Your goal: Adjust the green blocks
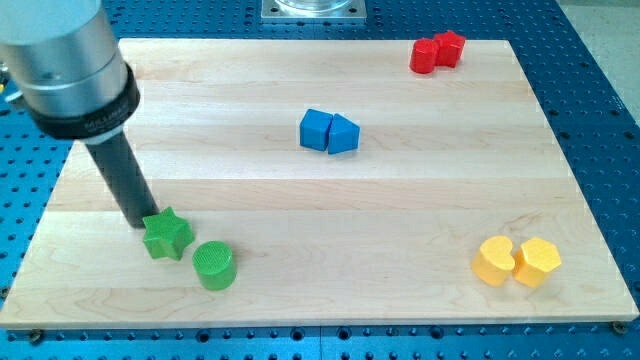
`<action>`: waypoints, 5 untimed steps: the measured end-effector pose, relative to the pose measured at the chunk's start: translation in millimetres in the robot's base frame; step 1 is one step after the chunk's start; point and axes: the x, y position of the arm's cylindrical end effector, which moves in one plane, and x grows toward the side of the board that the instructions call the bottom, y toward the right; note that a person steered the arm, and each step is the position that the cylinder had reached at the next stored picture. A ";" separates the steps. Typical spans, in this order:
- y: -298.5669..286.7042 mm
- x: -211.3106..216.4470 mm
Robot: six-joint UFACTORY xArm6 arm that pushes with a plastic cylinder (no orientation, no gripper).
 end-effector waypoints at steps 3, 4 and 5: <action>9.9 69.8; 46.5 90.6; 86.7 83.1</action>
